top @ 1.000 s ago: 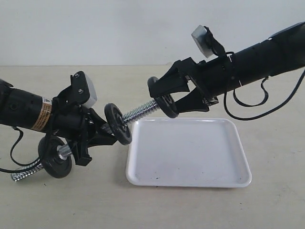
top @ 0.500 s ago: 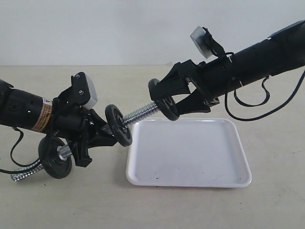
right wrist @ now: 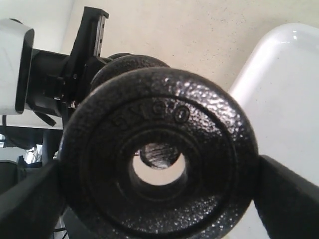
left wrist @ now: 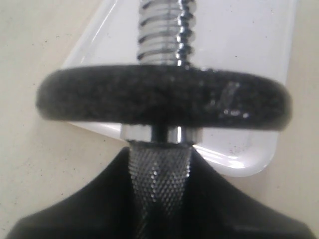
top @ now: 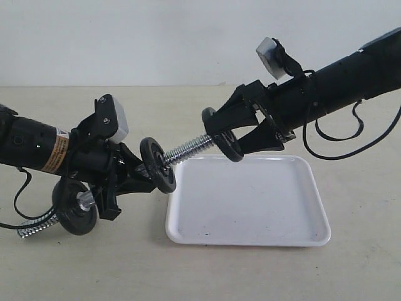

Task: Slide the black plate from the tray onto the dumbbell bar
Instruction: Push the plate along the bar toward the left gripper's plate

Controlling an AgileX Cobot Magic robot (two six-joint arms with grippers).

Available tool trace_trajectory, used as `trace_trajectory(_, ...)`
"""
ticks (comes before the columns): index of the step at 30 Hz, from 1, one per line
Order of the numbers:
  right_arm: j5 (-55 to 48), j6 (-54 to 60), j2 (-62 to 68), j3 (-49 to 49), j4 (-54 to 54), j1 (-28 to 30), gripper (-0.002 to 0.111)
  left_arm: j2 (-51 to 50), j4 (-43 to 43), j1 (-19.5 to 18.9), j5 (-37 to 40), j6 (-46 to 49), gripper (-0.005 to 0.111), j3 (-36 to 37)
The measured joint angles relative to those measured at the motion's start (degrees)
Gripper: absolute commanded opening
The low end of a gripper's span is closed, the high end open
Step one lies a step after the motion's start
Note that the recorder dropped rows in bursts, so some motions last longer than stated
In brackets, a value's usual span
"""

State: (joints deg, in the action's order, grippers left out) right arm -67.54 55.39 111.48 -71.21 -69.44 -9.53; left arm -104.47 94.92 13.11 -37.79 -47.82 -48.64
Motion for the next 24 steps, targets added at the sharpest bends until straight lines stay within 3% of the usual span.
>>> trace_trajectory(24,-0.1,-0.2,0.0,0.0,-2.5,0.0,0.0,0.0,-2.8,0.0,-2.0,2.3,0.004,0.0)
